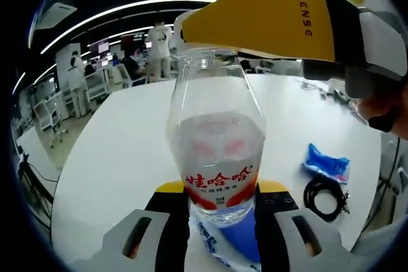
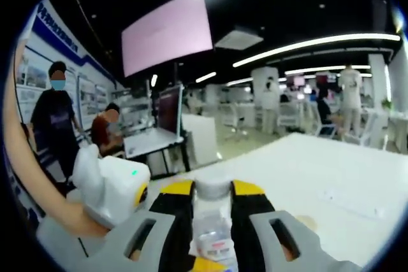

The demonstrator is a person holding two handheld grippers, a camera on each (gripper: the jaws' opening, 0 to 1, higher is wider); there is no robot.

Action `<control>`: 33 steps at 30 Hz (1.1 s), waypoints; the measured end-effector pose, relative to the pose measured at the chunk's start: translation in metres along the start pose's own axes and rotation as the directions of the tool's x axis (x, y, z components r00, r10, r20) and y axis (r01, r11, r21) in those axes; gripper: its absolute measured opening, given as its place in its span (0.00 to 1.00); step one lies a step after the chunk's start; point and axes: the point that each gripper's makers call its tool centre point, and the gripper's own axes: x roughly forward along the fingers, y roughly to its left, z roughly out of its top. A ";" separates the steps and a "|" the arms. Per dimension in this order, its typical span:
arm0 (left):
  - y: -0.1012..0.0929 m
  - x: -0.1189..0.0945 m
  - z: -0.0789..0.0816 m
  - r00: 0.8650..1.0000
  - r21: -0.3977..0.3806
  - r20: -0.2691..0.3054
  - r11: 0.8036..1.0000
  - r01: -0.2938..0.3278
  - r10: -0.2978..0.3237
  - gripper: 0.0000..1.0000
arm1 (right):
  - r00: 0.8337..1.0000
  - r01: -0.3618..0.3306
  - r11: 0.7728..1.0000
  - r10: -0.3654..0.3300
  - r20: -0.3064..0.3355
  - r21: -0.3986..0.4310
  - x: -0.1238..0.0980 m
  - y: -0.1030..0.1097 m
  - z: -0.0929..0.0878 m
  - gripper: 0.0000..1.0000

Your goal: Arrange the tabletop items into an orderly group along one side of the table until the central work area is clear of visible clutter.

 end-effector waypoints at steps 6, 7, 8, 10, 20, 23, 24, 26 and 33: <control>0.009 0.004 0.000 1.000 -0.003 0.003 1.000 -0.007 0.007 0.36 | 1.000 -0.004 1.000 0.004 -0.007 -0.003 0.008 -0.001 0.000 0.17; 0.012 0.004 0.000 1.000 -0.003 0.003 1.000 -0.008 0.008 0.36 | 1.000 -0.003 1.000 0.003 -0.008 -0.001 0.010 -0.002 -0.001 0.17; 0.013 0.005 0.000 1.000 -0.002 0.003 1.000 -0.008 0.008 0.36 | 1.000 -0.003 1.000 0.003 -0.009 0.001 0.011 -0.002 -0.001 0.17; 0.016 0.006 0.000 1.000 0.004 0.004 1.000 -0.007 0.007 0.36 | 1.000 -0.001 1.000 0.001 -0.011 0.003 0.014 -0.003 -0.001 0.17; 0.029 0.014 -0.003 1.000 0.001 0.000 1.000 -0.005 0.005 0.36 | 1.000 0.005 1.000 -0.005 -0.024 0.016 0.027 -0.008 -0.006 0.17; 0.031 0.015 -0.003 1.000 0.001 -0.003 1.000 -0.001 0.001 0.36 | 1.000 0.007 1.000 -0.006 -0.024 0.016 0.029 -0.009 -0.007 0.17; 0.032 0.016 -0.003 1.000 0.002 -0.003 1.000 0.000 0.000 0.36 | 1.000 0.007 1.000 -0.007 -0.024 0.019 0.029 -0.010 -0.007 0.17; 0.033 0.016 -0.003 1.000 -0.003 0.001 1.000 0.005 -0.005 0.36 | 1.000 0.008 1.000 -0.008 -0.022 0.022 0.030 -0.011 -0.007 0.17; 0.039 0.020 -0.002 1.000 -0.004 0.003 1.000 0.008 -0.008 0.36 | 1.000 0.007 1.000 -0.007 -0.026 0.022 0.036 -0.014 -0.008 0.17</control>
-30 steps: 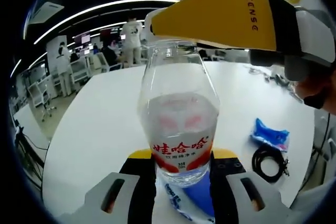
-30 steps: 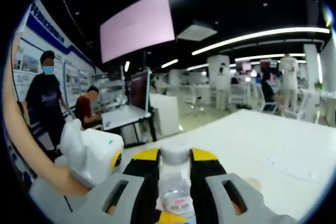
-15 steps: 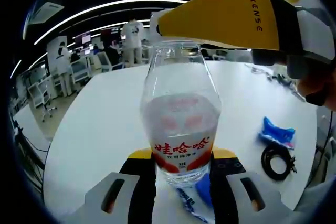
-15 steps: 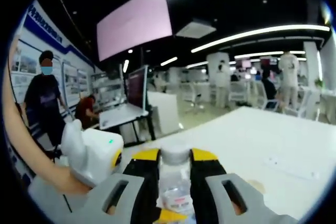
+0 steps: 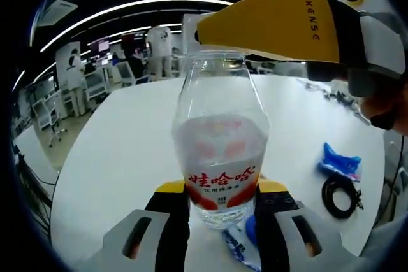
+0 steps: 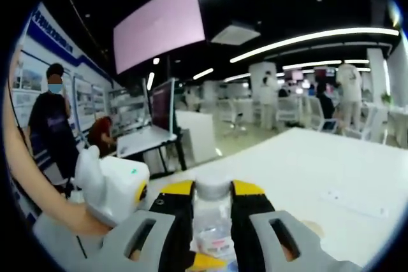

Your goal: Arrange the tabletop items into an orderly group along one side of the table until the central work area is clear of visible clutter.

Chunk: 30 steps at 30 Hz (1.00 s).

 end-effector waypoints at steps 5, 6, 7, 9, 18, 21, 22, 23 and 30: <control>0.005 0.004 -0.001 1.000 0.007 -0.005 1.000 -0.002 0.002 0.36 | 1.000 0.000 1.000 0.000 -0.003 0.002 0.005 -0.005 -0.002 0.17; 0.006 0.005 -0.001 1.000 0.005 -0.005 1.000 0.000 0.000 0.36 | 1.000 0.000 1.000 0.000 -0.003 0.001 0.006 -0.006 -0.003 0.17; 0.007 0.006 -0.001 1.000 0.001 -0.004 1.000 0.001 -0.001 0.36 | 1.000 0.000 1.000 0.000 -0.004 0.002 0.007 -0.007 -0.003 0.17; 0.008 0.008 -0.001 1.000 -0.003 -0.001 1.000 0.005 -0.005 0.36 | 1.000 -0.001 1.000 0.001 -0.008 -0.001 0.009 -0.009 -0.003 0.17; 0.013 0.017 0.001 1.000 0.002 -0.008 1.000 0.006 -0.006 0.36 | 1.000 0.001 1.000 -0.001 -0.014 -0.011 0.015 -0.017 -0.006 0.17; 0.014 0.021 0.003 1.000 0.001 -0.009 1.000 0.008 -0.008 0.36 | 1.000 0.002 1.000 -0.002 -0.015 -0.019 0.018 -0.021 -0.007 0.17; 0.014 0.022 0.003 1.000 0.001 -0.009 1.000 0.009 -0.009 0.36 | 1.000 0.002 1.000 -0.003 -0.015 -0.020 0.018 -0.023 -0.007 0.17; 0.014 0.023 0.003 1.000 0.002 -0.010 1.000 0.009 -0.009 0.36 | 1.000 0.004 1.000 -0.004 -0.015 -0.018 0.019 -0.025 -0.008 0.17; 0.015 0.027 0.004 1.000 -0.003 -0.011 1.000 0.015 -0.015 0.36 | 1.000 0.005 1.000 -0.006 -0.017 -0.019 0.021 -0.028 -0.009 0.17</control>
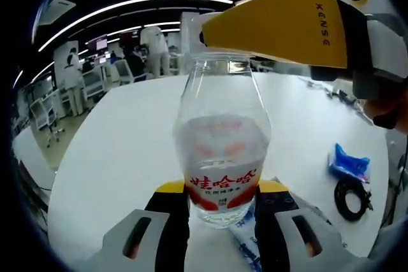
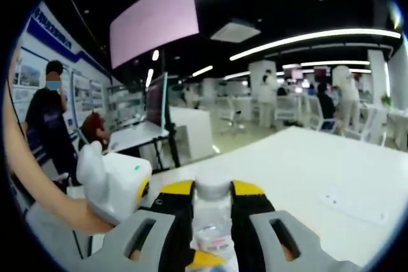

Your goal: Arrange the tabletop items into an orderly group along one side of the table until the central work area is clear of visible clutter.

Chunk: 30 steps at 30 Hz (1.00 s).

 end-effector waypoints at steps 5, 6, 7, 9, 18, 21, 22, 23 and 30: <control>0.005 0.005 -0.003 1.000 0.000 -0.009 1.000 -0.006 0.006 0.36 | 1.000 -0.004 1.000 0.004 -0.005 0.002 0.004 -0.002 -0.004 0.17; 0.005 0.006 -0.003 1.000 0.001 -0.012 1.000 -0.006 0.006 0.36 | 1.000 -0.006 1.000 0.006 -0.006 0.004 0.004 -0.002 -0.005 0.17; 0.006 0.006 -0.004 1.000 0.001 -0.013 1.000 -0.007 0.007 0.36 | 1.000 -0.008 1.000 0.008 -0.008 0.001 0.005 -0.002 -0.006 0.17; 0.007 0.008 -0.005 1.000 0.002 -0.013 1.000 -0.007 0.007 0.37 | 1.000 -0.012 1.000 0.012 -0.011 -0.006 0.005 -0.002 -0.007 0.17; 0.012 0.025 -0.008 1.000 -0.002 -0.027 1.000 -0.003 0.003 0.37 | 1.000 -0.002 1.000 0.001 -0.029 -0.018 0.011 -0.011 -0.017 0.17; 0.013 0.029 -0.007 1.000 -0.007 -0.021 1.000 0.000 -0.001 0.37 | 1.000 0.006 1.000 -0.007 -0.029 -0.026 0.011 -0.016 -0.019 0.17; 0.013 0.031 -0.006 1.000 -0.007 -0.020 1.000 0.001 -0.001 0.37 | 1.000 0.008 1.000 -0.008 -0.027 -0.030 0.012 -0.018 -0.019 0.17; 0.015 0.033 -0.006 1.000 -0.007 -0.017 1.000 0.002 -0.002 0.37 | 1.000 0.009 0.999 -0.010 -0.025 -0.031 0.012 -0.019 -0.019 0.17; 0.018 0.042 -0.005 1.000 -0.010 -0.017 1.000 0.001 -0.001 0.37 | 1.000 0.013 0.999 -0.014 -0.027 -0.034 0.018 -0.029 -0.022 0.17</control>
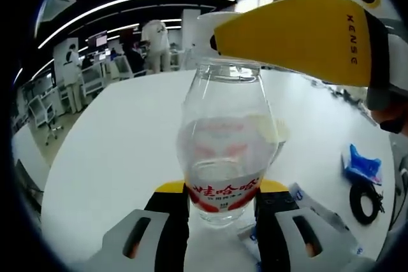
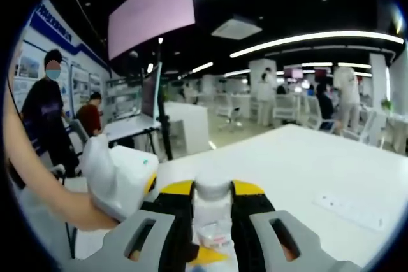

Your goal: Arrange the tabletop items into an orderly group along one side of the table until the central work area is clear of visible clutter.

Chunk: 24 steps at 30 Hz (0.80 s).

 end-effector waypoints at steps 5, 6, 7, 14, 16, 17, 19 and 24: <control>0.001 0.005 0.001 1.000 0.004 0.004 1.000 0.000 0.000 0.37 | 1.000 0.007 1.000 -0.007 0.002 -0.010 0.002 -0.005 -0.001 0.17; 0.002 0.006 0.002 1.000 0.003 0.006 1.000 0.001 -0.001 0.37 | 1.000 0.009 1.000 -0.009 0.002 -0.014 0.001 -0.005 0.000 0.17; 0.002 0.008 0.002 1.000 0.001 0.009 1.000 0.002 -0.002 0.37 | 1.000 0.008 1.000 -0.008 0.004 -0.022 0.001 -0.005 0.000 0.17; 0.002 0.015 0.004 1.000 -0.001 0.012 1.000 0.005 -0.005 0.37 | 1.000 0.013 0.999 -0.013 0.006 -0.039 0.005 -0.012 -0.002 0.17; 0.003 0.017 0.005 1.000 -0.002 0.013 1.000 0.003 -0.003 0.37 | 1.000 0.013 0.999 -0.013 0.009 -0.053 0.005 -0.012 -0.002 0.17; 0.003 0.018 0.005 1.000 -0.004 0.014 1.000 0.003 -0.003 0.37 | 1.000 0.012 0.998 -0.011 0.009 -0.067 0.005 -0.012 -0.003 0.17; 0.006 0.020 0.005 1.000 -0.032 0.016 0.999 0.002 -0.002 0.37 | 1.000 -0.009 0.993 0.010 0.012 -0.120 0.007 -0.011 -0.004 0.16; 0.020 0.024 0.006 0.999 -0.032 0.019 0.999 -0.029 0.030 0.36 | 1.000 0.006 0.996 -0.007 -0.013 -0.083 0.008 -0.018 -0.017 0.00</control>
